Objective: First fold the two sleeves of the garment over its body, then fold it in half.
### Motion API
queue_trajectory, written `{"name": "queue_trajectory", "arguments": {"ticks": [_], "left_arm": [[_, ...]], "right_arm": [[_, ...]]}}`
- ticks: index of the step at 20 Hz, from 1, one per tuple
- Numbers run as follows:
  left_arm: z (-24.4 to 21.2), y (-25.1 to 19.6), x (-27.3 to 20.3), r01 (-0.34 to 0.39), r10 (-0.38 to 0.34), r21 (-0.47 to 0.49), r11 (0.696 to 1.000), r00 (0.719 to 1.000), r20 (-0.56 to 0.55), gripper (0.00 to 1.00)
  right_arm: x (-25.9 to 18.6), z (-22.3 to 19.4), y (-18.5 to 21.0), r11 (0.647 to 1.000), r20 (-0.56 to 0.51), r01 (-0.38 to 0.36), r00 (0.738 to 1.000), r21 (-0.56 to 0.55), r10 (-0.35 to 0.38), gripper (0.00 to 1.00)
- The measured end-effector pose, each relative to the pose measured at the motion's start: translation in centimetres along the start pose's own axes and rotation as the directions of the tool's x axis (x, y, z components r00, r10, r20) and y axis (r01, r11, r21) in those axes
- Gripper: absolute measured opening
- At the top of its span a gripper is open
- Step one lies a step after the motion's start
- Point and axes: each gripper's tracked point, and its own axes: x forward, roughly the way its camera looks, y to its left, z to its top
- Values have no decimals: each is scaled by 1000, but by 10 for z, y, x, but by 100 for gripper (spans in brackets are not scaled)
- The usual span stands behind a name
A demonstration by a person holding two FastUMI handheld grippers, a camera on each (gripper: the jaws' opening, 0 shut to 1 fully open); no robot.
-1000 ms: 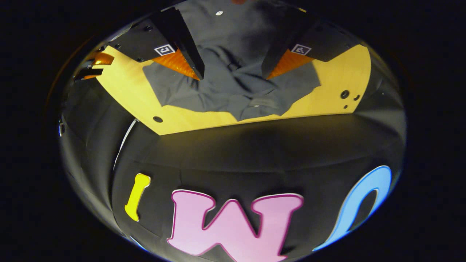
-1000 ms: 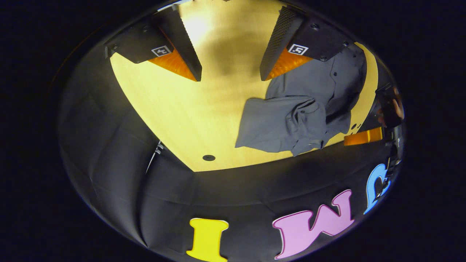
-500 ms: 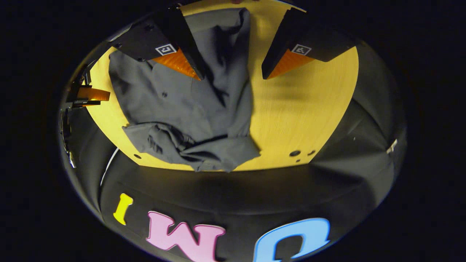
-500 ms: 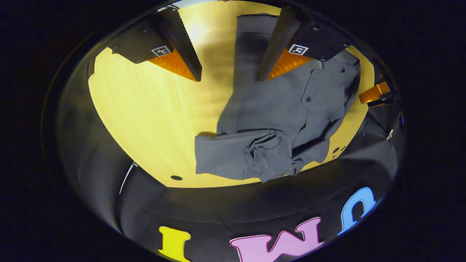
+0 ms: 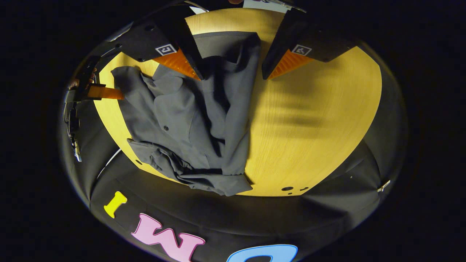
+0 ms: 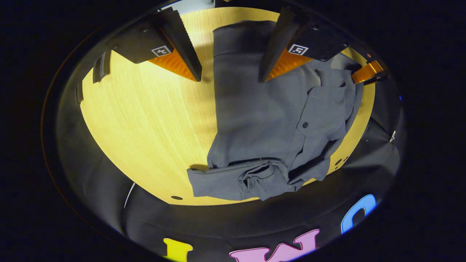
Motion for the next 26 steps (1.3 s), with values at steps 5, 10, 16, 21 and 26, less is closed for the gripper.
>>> {"name": "queue_trajectory", "arguments": {"ticks": [5,10,16,21,26], "left_arm": [[-22,-5,7,-31,31,12,999,999,-38,94],[-28,-23,17,-54,60,226,973,998,-20,87],[-24,-36,20,-28,26,192,981,1000,10,27],[-20,-36,21,20,-23,119,993,999,27,7],[-11,-38,14,41,-40,-10,999,999,26,6]], "right_arm": [[6,-14,4,991,-3,45,999,-124,-46,100],[10,-11,9,992,-5,49,999,-113,-50,95],[12,-13,32,986,-24,0,1000,-165,-4,43],[15,-11,35,982,-51,-24,999,-188,15,8],[11,-9,32,990,-55,-64,997,-126,57,7]]}}
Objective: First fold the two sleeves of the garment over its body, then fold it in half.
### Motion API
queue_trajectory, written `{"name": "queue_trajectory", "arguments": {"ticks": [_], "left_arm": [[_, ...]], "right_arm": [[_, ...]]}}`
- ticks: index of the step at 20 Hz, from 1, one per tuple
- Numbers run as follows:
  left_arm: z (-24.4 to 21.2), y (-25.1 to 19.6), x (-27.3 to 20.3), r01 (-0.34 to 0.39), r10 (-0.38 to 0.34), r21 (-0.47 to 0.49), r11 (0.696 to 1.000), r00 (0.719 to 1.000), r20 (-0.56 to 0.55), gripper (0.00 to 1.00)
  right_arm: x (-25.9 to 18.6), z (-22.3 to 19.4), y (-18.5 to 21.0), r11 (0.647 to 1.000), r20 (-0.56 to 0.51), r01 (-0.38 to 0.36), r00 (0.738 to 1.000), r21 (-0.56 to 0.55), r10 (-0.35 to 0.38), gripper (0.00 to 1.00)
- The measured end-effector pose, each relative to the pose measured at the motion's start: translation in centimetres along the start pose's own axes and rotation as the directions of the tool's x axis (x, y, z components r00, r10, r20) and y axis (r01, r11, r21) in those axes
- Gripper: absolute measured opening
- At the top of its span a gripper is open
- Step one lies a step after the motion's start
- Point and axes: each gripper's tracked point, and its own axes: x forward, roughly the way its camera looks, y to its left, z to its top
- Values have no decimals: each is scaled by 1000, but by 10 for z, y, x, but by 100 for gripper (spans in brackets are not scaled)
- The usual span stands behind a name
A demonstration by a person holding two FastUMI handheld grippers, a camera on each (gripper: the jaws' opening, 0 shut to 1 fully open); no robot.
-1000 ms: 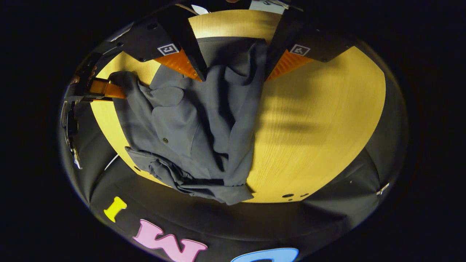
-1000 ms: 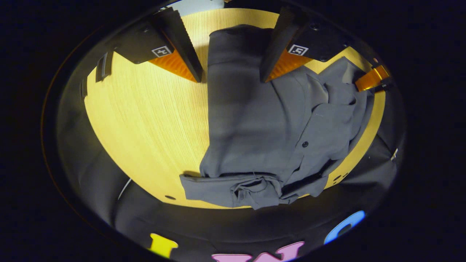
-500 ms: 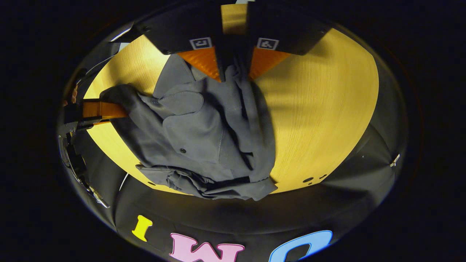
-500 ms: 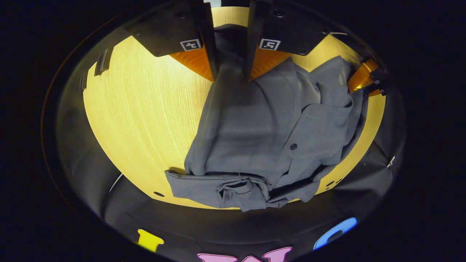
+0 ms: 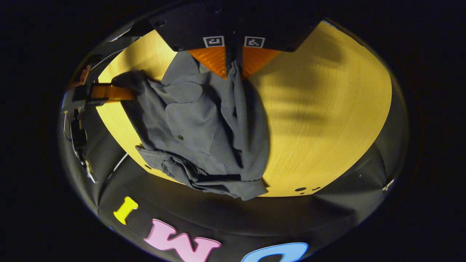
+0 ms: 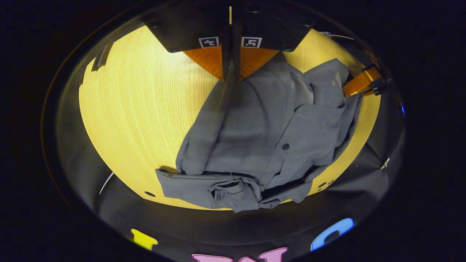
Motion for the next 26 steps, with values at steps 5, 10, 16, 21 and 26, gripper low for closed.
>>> {"name": "queue_trajectory", "arguments": {"ticks": [5,10,16,21,26], "left_arm": [[21,-10,-17,26,-23,-91,995,999,25,6],[48,-21,-29,42,-36,-119,992,998,54,5],[91,-36,-27,47,-41,-75,996,996,81,6],[143,-51,-24,93,-77,-116,989,989,128,5],[199,-49,-15,107,-83,-118,987,978,190,6]], "right_arm": [[-5,4,2,999,-32,-44,999,14,45,7],[-12,27,10,995,-19,-100,995,-11,99,7],[-15,81,8,988,38,-153,988,33,152,7],[-13,130,6,985,91,-171,981,19,168,7],[-16,192,6,983,183,-182,966,-22,183,7]]}}
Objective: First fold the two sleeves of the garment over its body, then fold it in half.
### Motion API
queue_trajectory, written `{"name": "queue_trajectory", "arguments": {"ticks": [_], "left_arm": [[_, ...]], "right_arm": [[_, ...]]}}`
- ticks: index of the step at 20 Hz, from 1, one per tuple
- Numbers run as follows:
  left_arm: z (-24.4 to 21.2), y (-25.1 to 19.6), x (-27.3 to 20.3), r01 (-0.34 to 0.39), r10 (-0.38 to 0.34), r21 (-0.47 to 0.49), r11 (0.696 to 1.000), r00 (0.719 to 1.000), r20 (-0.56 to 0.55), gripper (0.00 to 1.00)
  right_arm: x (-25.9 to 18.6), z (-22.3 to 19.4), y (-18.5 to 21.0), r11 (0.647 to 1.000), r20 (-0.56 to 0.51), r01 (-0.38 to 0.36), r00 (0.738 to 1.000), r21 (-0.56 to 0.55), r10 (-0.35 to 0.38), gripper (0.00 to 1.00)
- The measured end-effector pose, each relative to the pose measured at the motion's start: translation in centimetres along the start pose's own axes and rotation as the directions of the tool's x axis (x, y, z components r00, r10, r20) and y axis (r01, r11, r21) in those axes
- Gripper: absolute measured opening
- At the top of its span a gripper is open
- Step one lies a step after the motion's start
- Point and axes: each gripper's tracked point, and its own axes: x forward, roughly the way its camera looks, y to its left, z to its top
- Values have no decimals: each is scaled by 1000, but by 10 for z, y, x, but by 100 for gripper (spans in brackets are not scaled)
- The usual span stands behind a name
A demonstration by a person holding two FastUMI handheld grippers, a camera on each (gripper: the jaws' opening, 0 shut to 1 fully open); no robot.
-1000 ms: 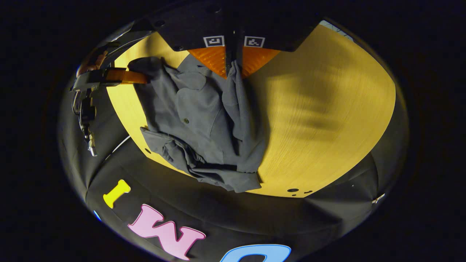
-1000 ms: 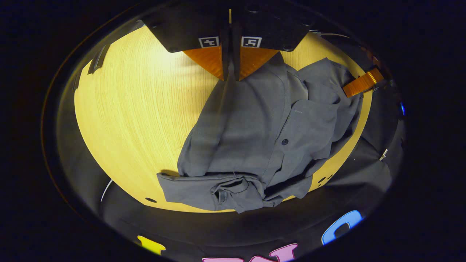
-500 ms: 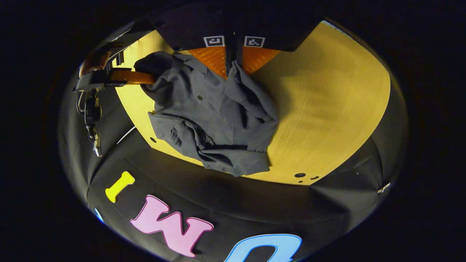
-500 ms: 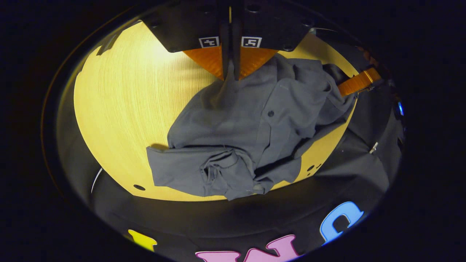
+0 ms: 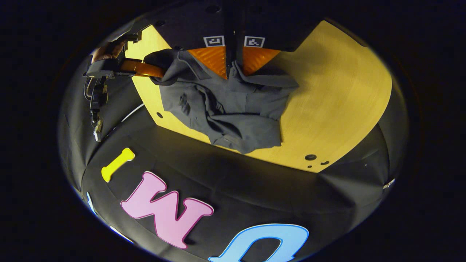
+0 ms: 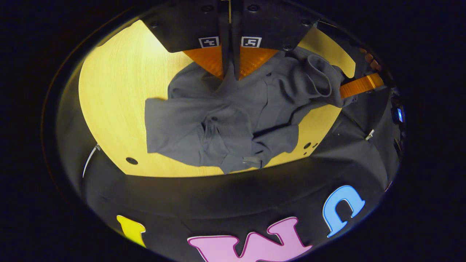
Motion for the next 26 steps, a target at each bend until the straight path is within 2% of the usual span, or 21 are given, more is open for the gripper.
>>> {"name": "queue_trajectory", "arguments": {"ticks": [9,14,18,21,26], "left_arm": [[94,0,47,7,-9,19,1000,992,129,5],[156,-13,88,24,-31,33,999,972,231,5],[196,-12,120,21,-30,33,999,957,287,5],[215,3,151,3,-9,21,1000,950,312,5],[217,37,211,-36,32,8,999,949,313,5]], "right_arm": [[36,95,-12,1000,124,5,992,17,-7,7],[62,153,-19,1000,203,14,979,19,-17,7],[84,194,-30,998,263,15,964,66,-32,7],[109,212,-39,995,283,22,958,98,-49,7],[162,219,-62,988,294,53,951,142,-93,7]]}}
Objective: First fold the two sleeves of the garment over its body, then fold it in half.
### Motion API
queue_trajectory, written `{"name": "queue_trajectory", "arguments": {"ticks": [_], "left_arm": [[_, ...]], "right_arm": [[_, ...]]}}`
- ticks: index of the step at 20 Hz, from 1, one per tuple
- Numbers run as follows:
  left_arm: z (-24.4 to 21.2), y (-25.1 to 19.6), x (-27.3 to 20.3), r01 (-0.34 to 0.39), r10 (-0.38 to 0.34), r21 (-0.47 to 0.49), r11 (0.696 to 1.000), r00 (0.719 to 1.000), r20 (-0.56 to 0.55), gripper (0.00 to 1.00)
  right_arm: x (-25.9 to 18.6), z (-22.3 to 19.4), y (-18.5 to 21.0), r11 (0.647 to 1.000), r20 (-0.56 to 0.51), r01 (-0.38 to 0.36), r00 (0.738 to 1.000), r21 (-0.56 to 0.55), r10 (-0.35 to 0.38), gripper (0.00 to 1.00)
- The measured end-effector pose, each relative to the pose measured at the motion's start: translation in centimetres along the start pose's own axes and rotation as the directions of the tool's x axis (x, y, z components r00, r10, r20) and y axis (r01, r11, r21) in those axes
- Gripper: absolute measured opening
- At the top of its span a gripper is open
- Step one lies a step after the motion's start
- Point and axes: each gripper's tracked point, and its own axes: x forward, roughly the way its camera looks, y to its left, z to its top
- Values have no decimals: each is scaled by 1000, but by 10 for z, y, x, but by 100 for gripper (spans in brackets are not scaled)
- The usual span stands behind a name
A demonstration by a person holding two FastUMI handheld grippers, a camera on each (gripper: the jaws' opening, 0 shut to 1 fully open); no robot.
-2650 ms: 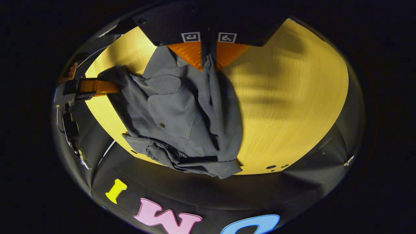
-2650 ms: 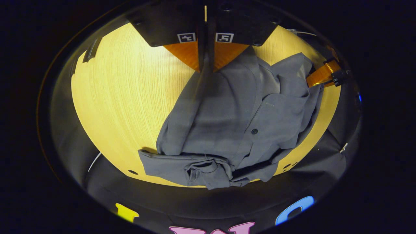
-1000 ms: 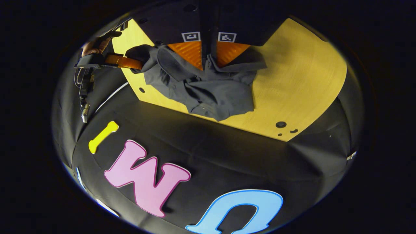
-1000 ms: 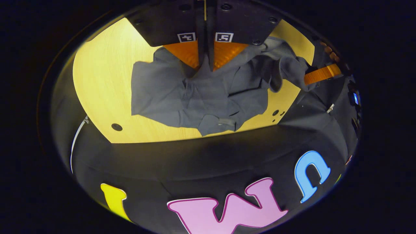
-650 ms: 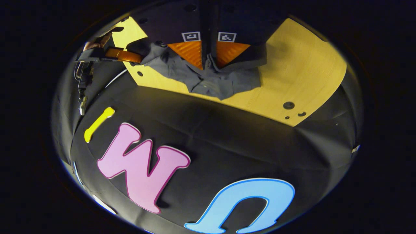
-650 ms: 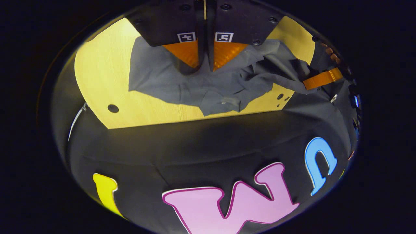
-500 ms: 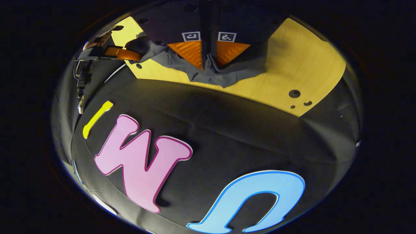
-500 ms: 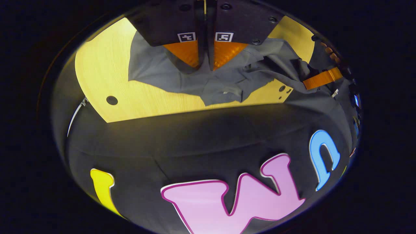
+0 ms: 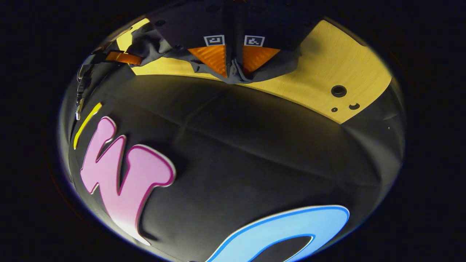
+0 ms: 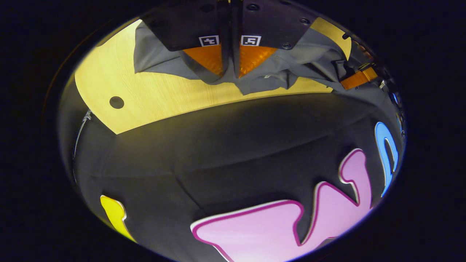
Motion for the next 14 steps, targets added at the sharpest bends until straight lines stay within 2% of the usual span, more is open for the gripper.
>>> {"name": "queue_trajectory", "arguments": {"ticks": [2,4,6,7,8,9,10,12,14], "left_arm": [[-13,13,19,-22,22,-5,1000,1000,-12,6],[-22,19,27,-44,43,-20,999,999,-24,12],[-30,24,30,-60,59,-15,998,997,-42,17],[-31,26,27,-71,71,0,997,996,-51,30],[-31,26,25,-79,81,22,997,995,-57,43],[-27,27,17,-96,99,48,994,994,-54,56],[-20,28,10,-114,117,65,991,992,-40,69],[0,18,-14,-106,107,73,992,994,1,93],[11,8,-40,-85,84,59,995,996,20,95]], "right_arm": [[18,-8,-6,1000,-5,11,1000,1,-11,7],[30,-19,-12,1000,-18,29,999,-5,-29,11],[33,-25,-17,999,-31,41,999,-11,-42,22],[31,-25,-18,999,-33,38,999,-14,-39,36],[26,-20,-19,999,-18,47,999,-25,-48,31],[20,-15,-19,998,1,52,999,-37,-52,45],[11,-9,-17,998,17,49,999,-47,-48,63],[-5,1,-12,997,38,44,998,-62,-42,100],[-29,10,-10,996,68,54,996,-71,-50,99]]}}
